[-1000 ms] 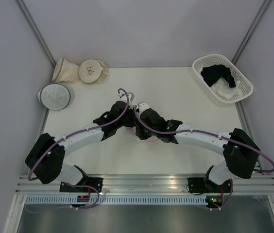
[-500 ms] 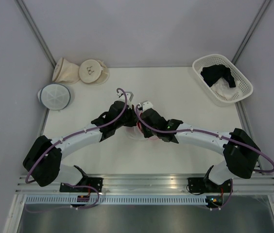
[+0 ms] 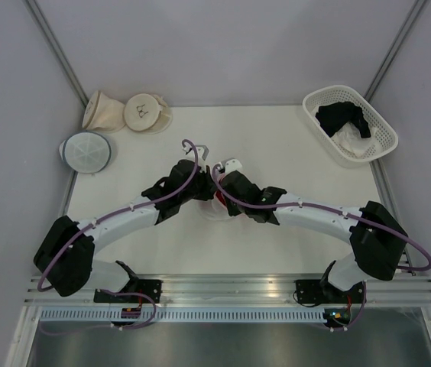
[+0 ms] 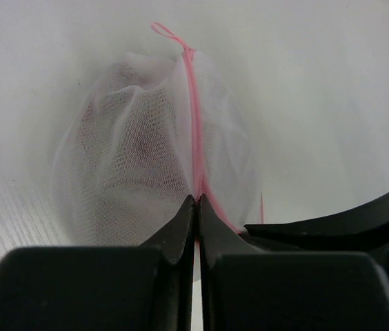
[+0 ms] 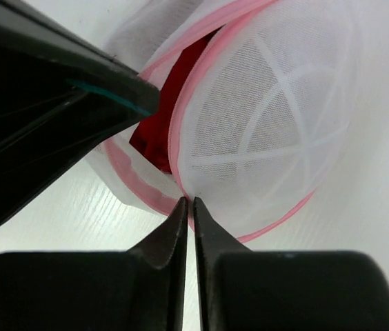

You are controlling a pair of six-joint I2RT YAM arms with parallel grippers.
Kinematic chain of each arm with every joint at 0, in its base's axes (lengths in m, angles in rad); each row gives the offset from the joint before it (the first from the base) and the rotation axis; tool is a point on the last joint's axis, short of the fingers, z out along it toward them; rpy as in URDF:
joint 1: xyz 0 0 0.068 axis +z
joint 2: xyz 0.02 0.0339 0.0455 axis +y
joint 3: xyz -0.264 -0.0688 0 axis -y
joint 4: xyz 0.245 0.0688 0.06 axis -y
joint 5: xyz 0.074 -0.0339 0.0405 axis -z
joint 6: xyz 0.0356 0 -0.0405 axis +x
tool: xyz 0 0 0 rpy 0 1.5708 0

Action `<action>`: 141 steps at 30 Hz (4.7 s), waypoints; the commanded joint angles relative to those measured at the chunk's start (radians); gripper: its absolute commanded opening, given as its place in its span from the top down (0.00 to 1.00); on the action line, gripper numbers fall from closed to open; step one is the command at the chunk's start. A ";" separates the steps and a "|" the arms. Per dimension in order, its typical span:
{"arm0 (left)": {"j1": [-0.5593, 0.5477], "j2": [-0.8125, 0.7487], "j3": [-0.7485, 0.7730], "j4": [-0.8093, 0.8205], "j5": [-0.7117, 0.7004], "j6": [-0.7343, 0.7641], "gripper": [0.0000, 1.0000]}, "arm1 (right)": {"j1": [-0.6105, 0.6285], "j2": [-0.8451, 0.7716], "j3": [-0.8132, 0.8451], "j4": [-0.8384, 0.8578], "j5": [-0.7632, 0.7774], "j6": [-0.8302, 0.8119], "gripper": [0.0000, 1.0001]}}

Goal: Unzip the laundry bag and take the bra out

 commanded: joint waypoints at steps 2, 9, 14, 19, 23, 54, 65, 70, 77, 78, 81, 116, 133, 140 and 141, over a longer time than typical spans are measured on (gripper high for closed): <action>-0.004 -0.053 -0.019 0.010 -0.004 -0.006 0.98 | 0.000 0.008 0.044 -0.017 0.079 -0.002 0.94; -0.004 -0.085 -0.063 0.003 -0.012 -0.005 0.98 | 0.000 -0.066 0.055 -0.094 0.195 0.005 1.00; -0.004 -0.130 -0.123 0.001 -0.015 0.000 0.98 | -0.023 -0.136 0.070 -0.167 0.341 0.042 0.99; -0.004 -0.196 -0.181 -0.002 -0.001 -0.002 0.98 | -0.145 -0.149 0.078 -0.169 0.353 0.042 0.99; -0.004 -0.252 -0.206 -0.016 0.008 0.015 0.98 | -0.227 -0.080 0.132 -0.196 0.415 0.038 0.99; -0.004 -0.352 -0.234 -0.086 0.053 -0.068 0.98 | -0.041 -0.087 -0.144 0.291 -0.288 0.186 0.42; -0.004 -0.406 -0.254 -0.091 0.050 -0.078 0.98 | 0.006 0.054 -0.102 0.275 -0.195 0.225 0.47; -0.004 -0.437 -0.267 -0.097 0.044 -0.082 0.98 | 0.042 0.097 -0.026 0.080 0.065 0.213 0.45; -0.004 -0.429 -0.267 -0.092 0.048 -0.089 0.98 | 0.049 0.196 -0.023 0.153 -0.014 0.216 0.60; -0.004 -0.432 -0.269 -0.092 0.047 -0.089 0.98 | 0.049 0.206 -0.023 0.164 -0.025 0.217 0.65; -0.004 -0.443 -0.270 -0.095 0.048 -0.089 0.98 | 0.049 0.218 -0.016 0.184 -0.038 0.214 0.72; -0.004 -0.461 -0.298 -0.096 0.041 -0.106 0.98 | 0.000 -0.346 0.176 0.119 0.336 -0.056 1.00; -0.004 -0.460 -0.293 -0.092 0.048 -0.105 0.98 | -0.184 -0.281 0.529 0.113 0.370 -0.220 0.99; -0.004 -0.493 -0.292 -0.112 0.054 -0.111 0.98 | -0.386 -0.124 0.682 0.035 0.424 -0.167 1.00; -0.004 -0.499 -0.293 -0.114 0.053 -0.112 0.98 | -0.427 -0.101 0.714 0.008 0.400 -0.142 1.00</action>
